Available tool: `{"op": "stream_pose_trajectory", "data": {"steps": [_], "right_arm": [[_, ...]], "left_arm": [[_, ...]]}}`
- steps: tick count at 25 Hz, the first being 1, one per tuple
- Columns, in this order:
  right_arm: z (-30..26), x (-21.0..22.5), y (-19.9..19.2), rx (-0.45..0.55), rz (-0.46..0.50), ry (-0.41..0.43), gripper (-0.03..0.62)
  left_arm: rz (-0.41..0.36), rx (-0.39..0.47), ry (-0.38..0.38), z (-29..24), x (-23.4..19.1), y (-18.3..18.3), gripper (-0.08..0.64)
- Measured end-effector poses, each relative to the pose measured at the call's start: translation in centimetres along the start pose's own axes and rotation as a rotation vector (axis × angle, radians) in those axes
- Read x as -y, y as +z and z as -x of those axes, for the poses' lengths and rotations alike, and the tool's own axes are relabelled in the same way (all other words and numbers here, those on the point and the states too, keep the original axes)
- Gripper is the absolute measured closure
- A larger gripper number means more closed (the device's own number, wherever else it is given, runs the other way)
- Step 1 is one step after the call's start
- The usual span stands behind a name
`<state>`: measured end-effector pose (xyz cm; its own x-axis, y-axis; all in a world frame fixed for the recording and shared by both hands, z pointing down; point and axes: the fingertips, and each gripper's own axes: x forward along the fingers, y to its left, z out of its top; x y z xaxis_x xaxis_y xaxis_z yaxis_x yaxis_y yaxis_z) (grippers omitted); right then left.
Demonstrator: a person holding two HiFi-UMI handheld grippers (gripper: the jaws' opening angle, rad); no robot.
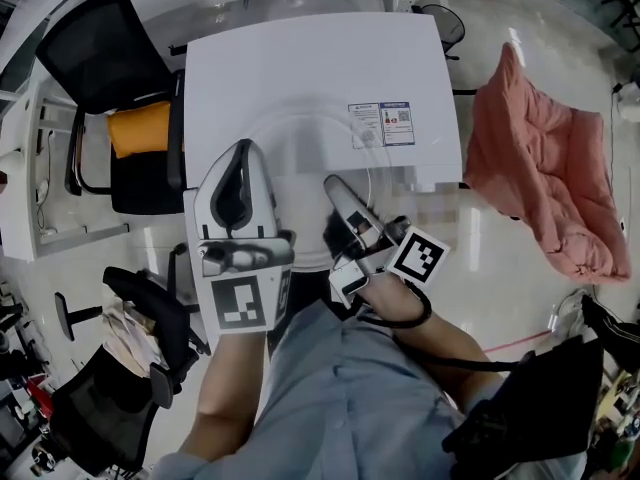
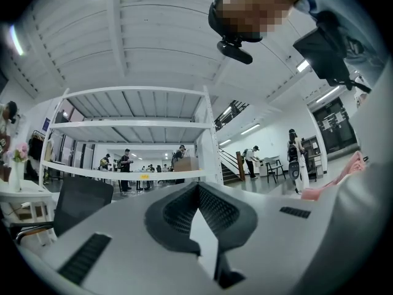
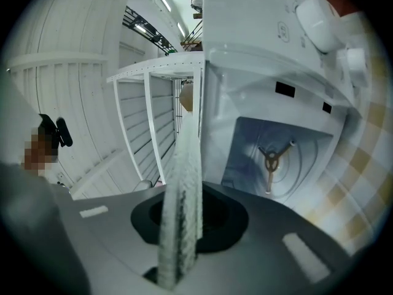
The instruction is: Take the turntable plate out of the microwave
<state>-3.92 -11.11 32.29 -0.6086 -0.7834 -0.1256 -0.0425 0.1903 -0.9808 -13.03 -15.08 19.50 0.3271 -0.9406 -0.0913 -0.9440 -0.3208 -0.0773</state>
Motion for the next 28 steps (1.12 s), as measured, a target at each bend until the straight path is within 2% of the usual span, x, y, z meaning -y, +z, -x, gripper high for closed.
{"op": "stream_pose_trajectory", "data": {"steps": [6,13,19,28], "right_arm": [[0.0,0.1,0.7,0.105,-0.003,-0.007,0.561],[-0.1,0.2,0.7,0.150,-0.001,-0.005,0.561],[0.1,0.2,0.8,0.154,0.001,-0.007,0.561],[0.0,0.3,0.8,0.150,0.005,-0.006,0.561]], "left_arm": [[0.000,0.006,-0.036,-1.3,-0.6,0.4,0.554],[0.008,0.012,-0.096,-2.8,-0.4,-0.1,0.554],[-0.002,-0.005,-0.092,-1.8,0.1,-0.3,0.554],[-0.023,-0.012,-0.029,1.7,-0.3,0.2,0.553]]}}
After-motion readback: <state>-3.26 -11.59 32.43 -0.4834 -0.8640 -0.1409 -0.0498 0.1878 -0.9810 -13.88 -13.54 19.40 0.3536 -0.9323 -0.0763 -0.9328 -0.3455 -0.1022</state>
